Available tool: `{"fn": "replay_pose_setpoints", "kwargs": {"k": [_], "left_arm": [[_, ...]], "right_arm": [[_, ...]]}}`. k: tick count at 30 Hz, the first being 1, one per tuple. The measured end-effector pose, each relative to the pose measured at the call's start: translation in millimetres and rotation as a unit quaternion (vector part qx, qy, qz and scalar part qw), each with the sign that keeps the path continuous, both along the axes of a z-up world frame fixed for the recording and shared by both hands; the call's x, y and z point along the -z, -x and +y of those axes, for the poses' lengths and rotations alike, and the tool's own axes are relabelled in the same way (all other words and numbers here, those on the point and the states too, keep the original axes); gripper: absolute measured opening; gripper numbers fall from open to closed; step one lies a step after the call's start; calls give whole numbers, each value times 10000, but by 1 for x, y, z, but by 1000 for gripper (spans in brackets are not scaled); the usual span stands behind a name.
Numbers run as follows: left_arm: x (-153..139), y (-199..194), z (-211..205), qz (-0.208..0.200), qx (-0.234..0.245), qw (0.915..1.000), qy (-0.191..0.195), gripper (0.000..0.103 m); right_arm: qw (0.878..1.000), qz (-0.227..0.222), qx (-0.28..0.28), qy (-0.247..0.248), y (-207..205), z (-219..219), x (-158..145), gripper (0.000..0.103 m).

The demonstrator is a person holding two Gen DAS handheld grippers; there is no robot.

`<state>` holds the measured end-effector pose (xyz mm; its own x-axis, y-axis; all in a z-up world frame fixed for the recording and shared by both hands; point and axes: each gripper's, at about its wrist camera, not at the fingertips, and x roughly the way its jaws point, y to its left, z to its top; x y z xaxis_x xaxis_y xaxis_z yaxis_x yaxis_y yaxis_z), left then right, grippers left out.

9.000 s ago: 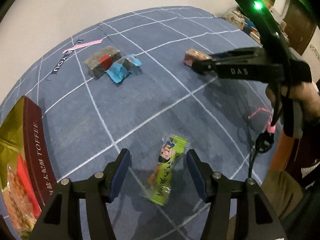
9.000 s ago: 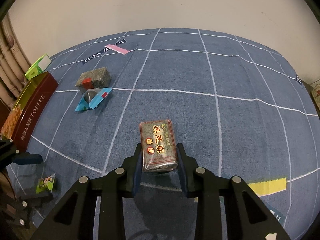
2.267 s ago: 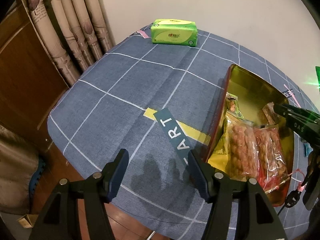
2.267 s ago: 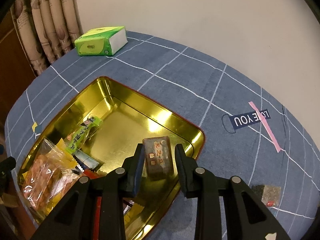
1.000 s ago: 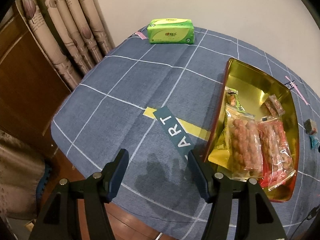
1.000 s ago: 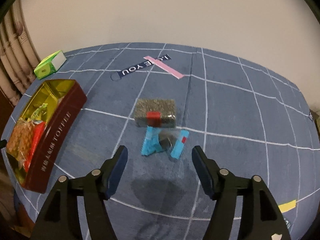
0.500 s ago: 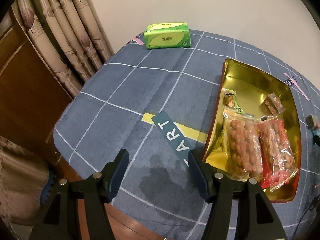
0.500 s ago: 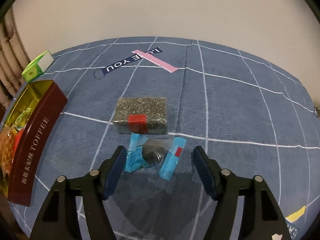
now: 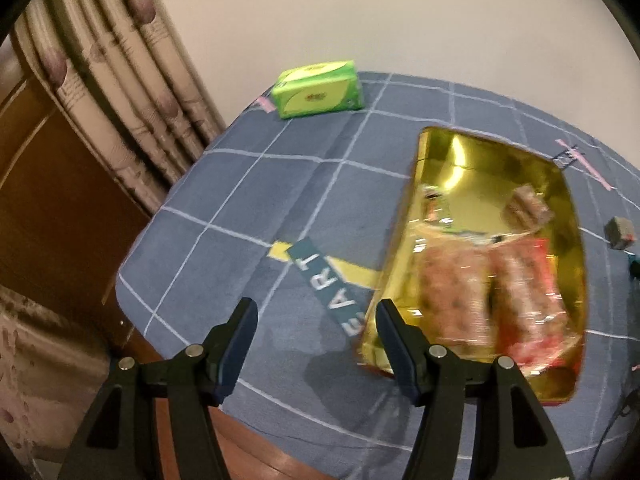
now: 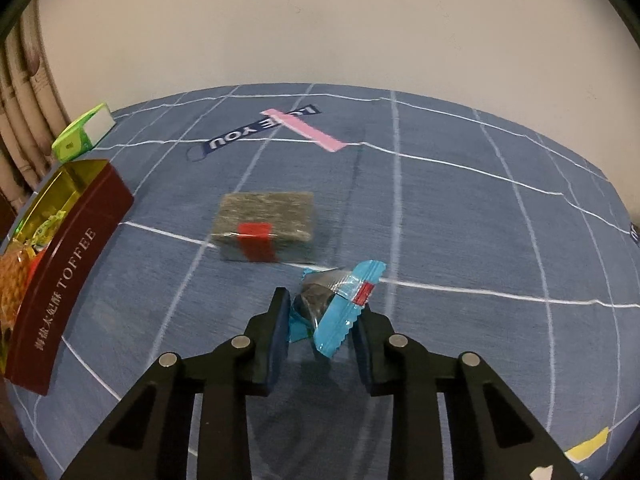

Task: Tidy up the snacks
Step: 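Grasp the grey speckled block with the left gripper while the right gripper holds the blue candy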

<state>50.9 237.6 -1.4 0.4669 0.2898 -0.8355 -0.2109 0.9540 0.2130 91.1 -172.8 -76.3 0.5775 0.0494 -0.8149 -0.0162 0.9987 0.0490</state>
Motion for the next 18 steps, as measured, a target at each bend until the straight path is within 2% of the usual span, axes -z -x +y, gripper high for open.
{"fn": "replay_pose_setpoints", "kwargs": {"k": [5, 9, 14, 18], "left_arm": [[-19, -9, -49, -115, 496, 9986, 118, 63], [-30, -24, -104, -181, 1069, 9939, 199, 63], [-26, -47, -167, -38, 1653, 9855, 370, 63], [-14, -68, -210, 175, 1932, 9793, 572, 63]], "right_arm": [[9996, -32, 271, -125, 4, -34, 1, 27], [9988, -82, 466, -135, 8, -61, 2, 27], [9975, -131, 673, -153, 14, -89, 2, 27], [9968, -161, 772, -128, 17, -107, 3, 27]]}}
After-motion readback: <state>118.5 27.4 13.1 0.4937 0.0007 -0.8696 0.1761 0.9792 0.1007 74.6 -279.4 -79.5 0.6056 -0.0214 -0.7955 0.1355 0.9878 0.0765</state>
